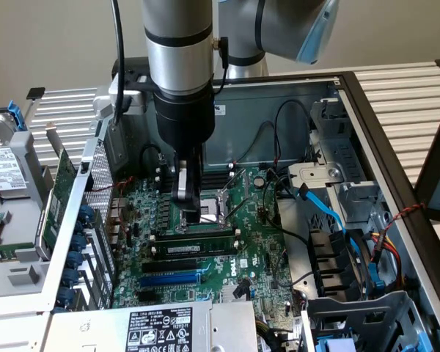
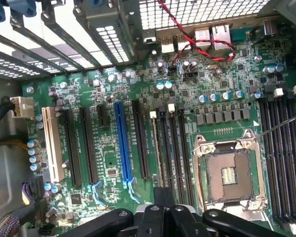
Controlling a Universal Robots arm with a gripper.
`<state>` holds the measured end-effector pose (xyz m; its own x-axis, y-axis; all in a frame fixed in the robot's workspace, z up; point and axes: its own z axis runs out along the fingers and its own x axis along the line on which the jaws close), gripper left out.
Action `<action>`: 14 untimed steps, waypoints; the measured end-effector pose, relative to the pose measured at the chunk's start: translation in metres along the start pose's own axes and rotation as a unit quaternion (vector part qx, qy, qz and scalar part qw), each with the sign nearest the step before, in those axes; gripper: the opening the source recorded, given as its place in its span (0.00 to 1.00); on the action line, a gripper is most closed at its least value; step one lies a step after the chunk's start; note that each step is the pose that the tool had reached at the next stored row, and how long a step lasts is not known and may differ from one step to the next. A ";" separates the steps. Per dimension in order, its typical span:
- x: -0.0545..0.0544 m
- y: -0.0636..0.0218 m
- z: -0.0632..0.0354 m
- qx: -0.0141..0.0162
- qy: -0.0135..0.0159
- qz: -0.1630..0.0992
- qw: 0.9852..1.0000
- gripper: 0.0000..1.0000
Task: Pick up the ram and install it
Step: 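Press down the ram until it locks into place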
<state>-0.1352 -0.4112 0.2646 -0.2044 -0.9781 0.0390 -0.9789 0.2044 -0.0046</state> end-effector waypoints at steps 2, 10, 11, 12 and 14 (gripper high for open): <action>0.000 0.0000 0.0000 -0.001 0.000 0.015 1.000 0.10; 0.000 0.0000 0.0000 -0.003 0.000 0.076 0.997 0.10; 0.000 0.0000 0.0000 -0.003 0.000 0.083 0.997 0.10; 0.000 0.0000 0.0000 -0.004 0.000 0.091 0.996 0.10; 0.000 0.0000 0.0000 -0.004 0.000 0.105 0.994 0.10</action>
<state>-0.1352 -0.4112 0.2646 -0.4045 -0.9137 0.0390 -0.9144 0.4047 -0.0046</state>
